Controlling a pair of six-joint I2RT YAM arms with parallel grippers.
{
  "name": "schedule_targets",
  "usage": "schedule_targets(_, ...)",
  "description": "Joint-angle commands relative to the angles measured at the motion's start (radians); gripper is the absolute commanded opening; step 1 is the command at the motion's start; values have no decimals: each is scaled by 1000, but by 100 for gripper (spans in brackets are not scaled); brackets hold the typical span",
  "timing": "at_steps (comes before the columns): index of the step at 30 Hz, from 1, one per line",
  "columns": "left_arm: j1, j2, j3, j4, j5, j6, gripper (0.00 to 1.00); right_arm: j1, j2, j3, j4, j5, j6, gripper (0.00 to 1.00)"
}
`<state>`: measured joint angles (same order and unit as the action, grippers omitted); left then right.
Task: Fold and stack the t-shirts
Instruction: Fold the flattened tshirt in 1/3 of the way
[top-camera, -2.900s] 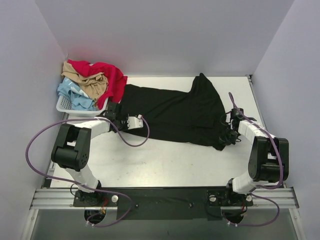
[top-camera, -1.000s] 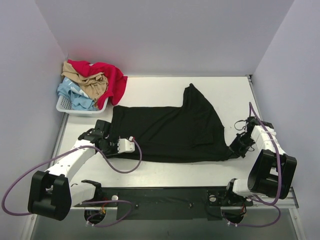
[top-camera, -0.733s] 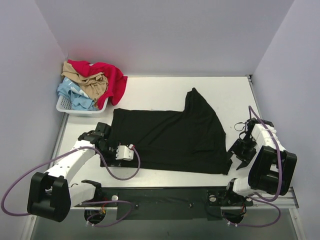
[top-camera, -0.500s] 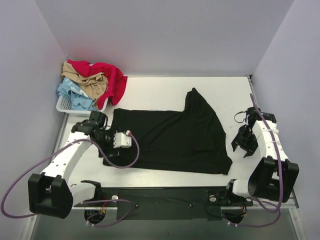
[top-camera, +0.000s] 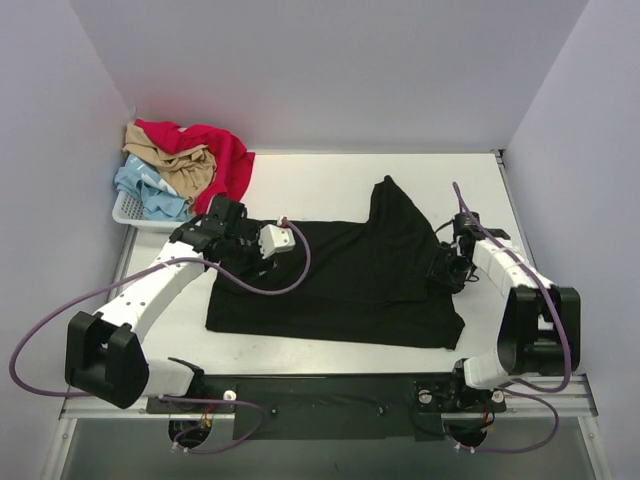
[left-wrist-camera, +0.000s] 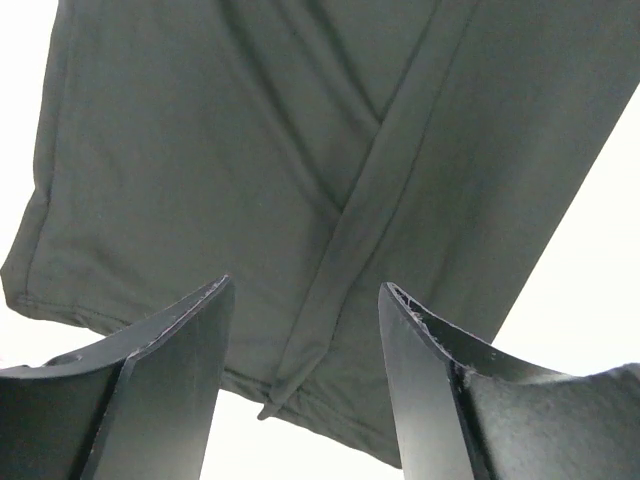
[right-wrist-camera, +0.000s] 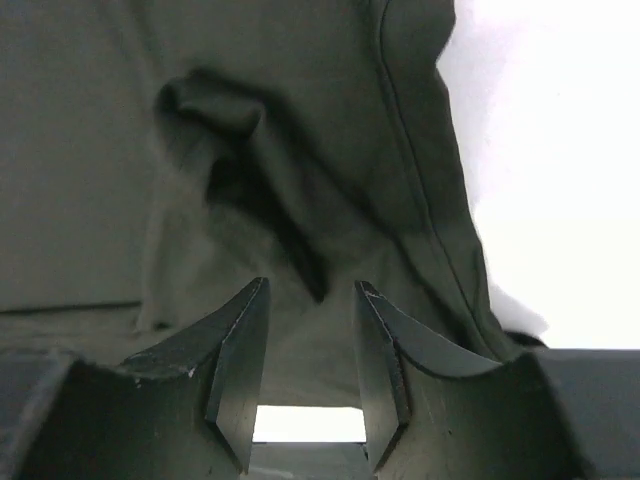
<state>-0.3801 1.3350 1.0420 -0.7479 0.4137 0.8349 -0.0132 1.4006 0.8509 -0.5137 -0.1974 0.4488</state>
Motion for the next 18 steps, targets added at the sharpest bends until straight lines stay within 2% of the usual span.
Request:
schedule_targets(1, -3, 24, 50, 102, -7, -138, 69, 30, 122, 26, 21, 39, -18, 34)
schedule_targets(4, -3, 21, 24, 124, -39, -140, 69, 48, 133, 20, 26, 66, -33, 33)
schedule_targets(7, -2, 23, 12, 122, -52, -140, 69, 67, 132, 4, 30, 39, -25, 26)
schedule_targets(15, -2, 35, 1, 137, -90, -128, 69, 125, 101, 7, -5, 50, 2, 18)
schedule_targets(17, -2, 41, 3, 137, -92, -122, 69, 142, 97, 23, -44, 100, 4, 23)
schedule_targets(18, -2, 41, 6, 137, -92, -120, 69, 148, 97, 43, -58, 121, 4, 31)
